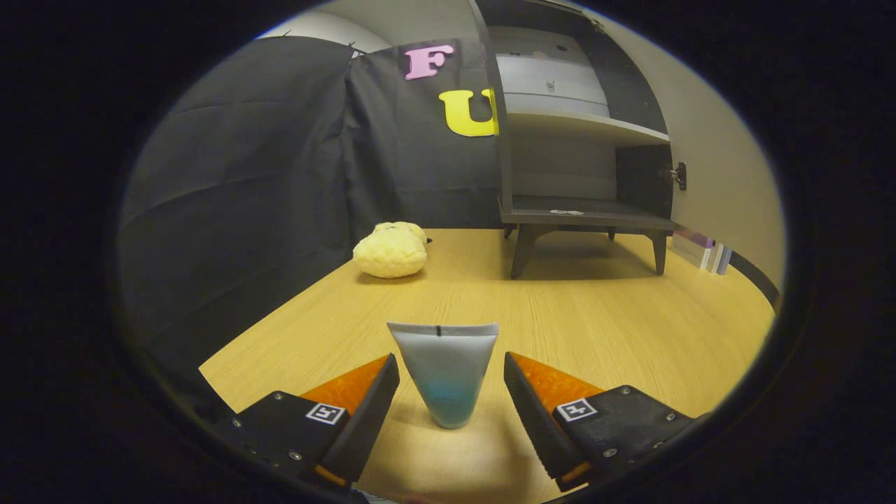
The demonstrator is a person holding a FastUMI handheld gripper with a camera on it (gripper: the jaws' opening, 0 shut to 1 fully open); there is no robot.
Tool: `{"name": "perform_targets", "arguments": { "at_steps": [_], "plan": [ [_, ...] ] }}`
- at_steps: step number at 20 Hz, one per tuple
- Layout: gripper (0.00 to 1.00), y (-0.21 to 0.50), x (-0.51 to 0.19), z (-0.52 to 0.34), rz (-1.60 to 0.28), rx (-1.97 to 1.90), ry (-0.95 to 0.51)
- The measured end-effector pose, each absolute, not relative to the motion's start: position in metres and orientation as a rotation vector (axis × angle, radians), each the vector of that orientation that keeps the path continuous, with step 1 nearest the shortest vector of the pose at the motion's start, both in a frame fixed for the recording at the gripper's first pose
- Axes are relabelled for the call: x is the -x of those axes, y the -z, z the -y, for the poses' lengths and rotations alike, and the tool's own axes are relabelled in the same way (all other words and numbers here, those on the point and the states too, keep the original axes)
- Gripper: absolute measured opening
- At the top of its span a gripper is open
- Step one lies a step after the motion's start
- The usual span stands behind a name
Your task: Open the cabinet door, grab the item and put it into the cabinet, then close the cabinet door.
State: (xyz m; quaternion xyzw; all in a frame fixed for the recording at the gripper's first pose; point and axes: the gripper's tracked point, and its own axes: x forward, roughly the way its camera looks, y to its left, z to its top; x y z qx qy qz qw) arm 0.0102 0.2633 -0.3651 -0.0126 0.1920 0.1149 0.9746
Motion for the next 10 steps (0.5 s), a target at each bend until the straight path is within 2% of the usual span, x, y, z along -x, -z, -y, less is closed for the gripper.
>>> {"name": "perform_targets", "arguments": {
  "at_steps": [2, 5, 10],
  "plan": [
    [0.86, 0.3667, -0.0138, -0.2568, -0.382, 0.068, -0.221],
    [0.54, 0.3668, -0.0153, -0.2568, -0.367, 0.115, -0.237],
    [0.53, 0.3663, -0.0105, -0.2617, -0.376, 0.129, -0.276]
  ]
}}
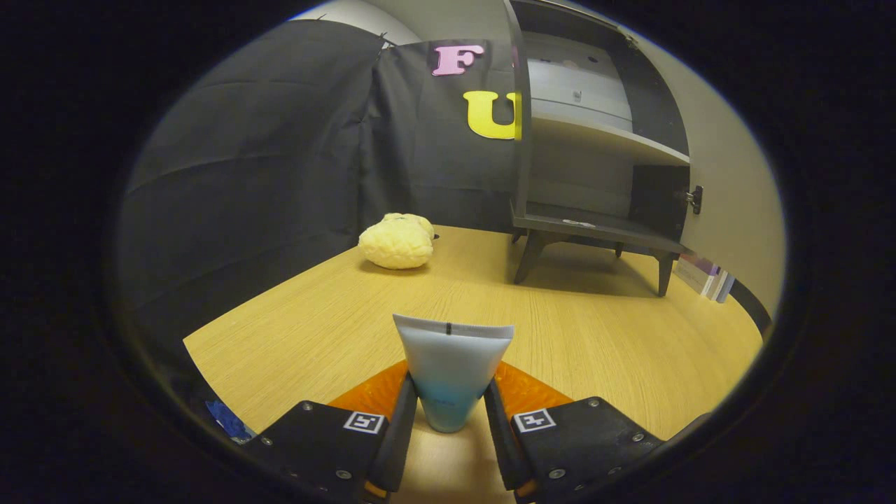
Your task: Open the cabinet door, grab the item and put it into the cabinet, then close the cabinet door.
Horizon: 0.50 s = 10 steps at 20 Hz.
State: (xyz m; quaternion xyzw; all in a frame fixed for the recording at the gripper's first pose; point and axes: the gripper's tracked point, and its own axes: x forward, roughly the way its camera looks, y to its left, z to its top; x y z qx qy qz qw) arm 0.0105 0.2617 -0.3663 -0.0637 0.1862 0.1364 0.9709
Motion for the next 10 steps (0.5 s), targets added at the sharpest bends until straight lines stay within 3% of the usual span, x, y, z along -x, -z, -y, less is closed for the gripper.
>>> {"name": "perform_targets", "arguments": {
  "at_steps": [10],
  "plan": [
    [0.52, 0.295, -0.013, -0.249, -0.334, 0.078, -0.292]
  ]
}}
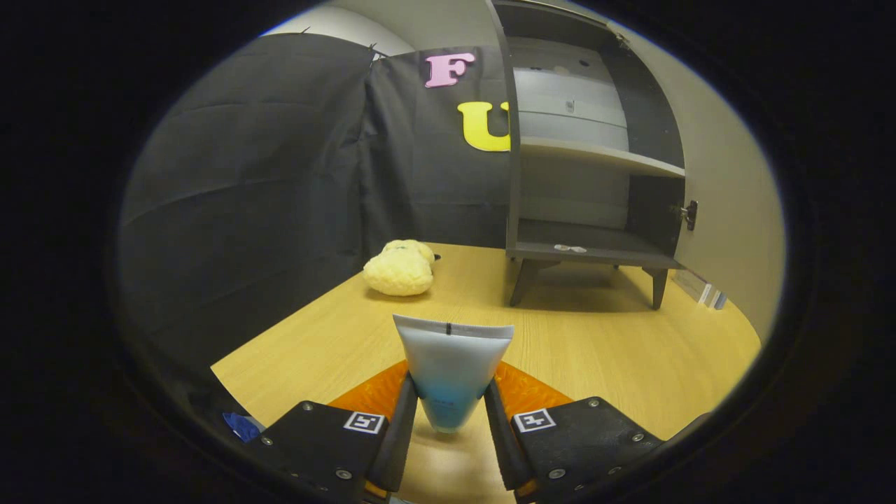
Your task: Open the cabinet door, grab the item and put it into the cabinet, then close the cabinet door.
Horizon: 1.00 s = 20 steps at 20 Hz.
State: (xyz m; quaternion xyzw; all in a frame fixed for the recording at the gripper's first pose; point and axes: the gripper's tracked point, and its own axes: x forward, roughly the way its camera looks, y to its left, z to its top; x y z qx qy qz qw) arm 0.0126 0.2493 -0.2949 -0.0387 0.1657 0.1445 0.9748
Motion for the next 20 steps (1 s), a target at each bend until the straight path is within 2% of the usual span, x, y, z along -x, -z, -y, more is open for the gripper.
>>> {"name": "perform_targets", "arguments": {
  "at_steps": [13, 20],
  "plan": [
    [0.52, 0.154, -0.069, -0.193, -0.220, 0.114, -0.272],
    [0.52, 0.058, -0.158, -0.138, -0.158, 0.066, -0.167]
  ]
}}
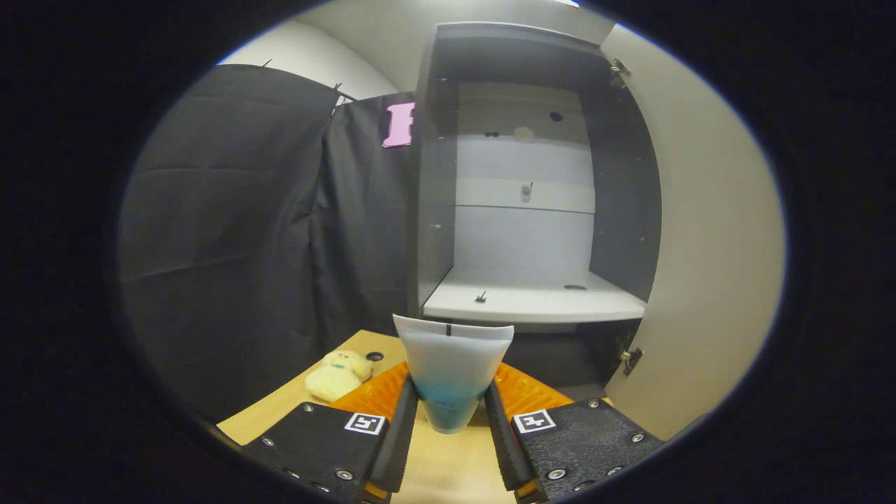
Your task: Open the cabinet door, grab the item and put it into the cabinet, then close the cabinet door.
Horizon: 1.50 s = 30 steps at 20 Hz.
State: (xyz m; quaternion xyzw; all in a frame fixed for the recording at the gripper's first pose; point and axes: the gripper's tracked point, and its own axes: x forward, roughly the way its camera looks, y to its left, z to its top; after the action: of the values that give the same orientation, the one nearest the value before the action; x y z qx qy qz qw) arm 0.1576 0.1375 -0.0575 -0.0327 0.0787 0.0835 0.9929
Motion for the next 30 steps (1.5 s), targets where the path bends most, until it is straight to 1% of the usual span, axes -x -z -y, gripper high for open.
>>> {"name": "perform_targets", "arguments": {
  "at_steps": [2, 8, 16, 19, 23, 26, 30],
  "plan": [
    [0.52, 0.043, -0.183, -0.122, -0.161, 0.063, -0.134],
    [0.52, -0.007, -0.230, -0.106, -0.092, 0.050, -0.101],
    [0.52, -0.041, -0.296, -0.092, -0.079, 0.068, -0.077],
    [0.52, -0.041, -0.332, -0.086, -0.073, 0.078, -0.063],
    [0.52, -0.018, -0.371, -0.078, -0.117, 0.069, -0.063],
    [0.52, 0.002, -0.385, -0.065, -0.169, 0.033, -0.043],
    [0.52, 0.012, -0.390, -0.054, -0.198, -0.046, -0.026]
  ]
}}
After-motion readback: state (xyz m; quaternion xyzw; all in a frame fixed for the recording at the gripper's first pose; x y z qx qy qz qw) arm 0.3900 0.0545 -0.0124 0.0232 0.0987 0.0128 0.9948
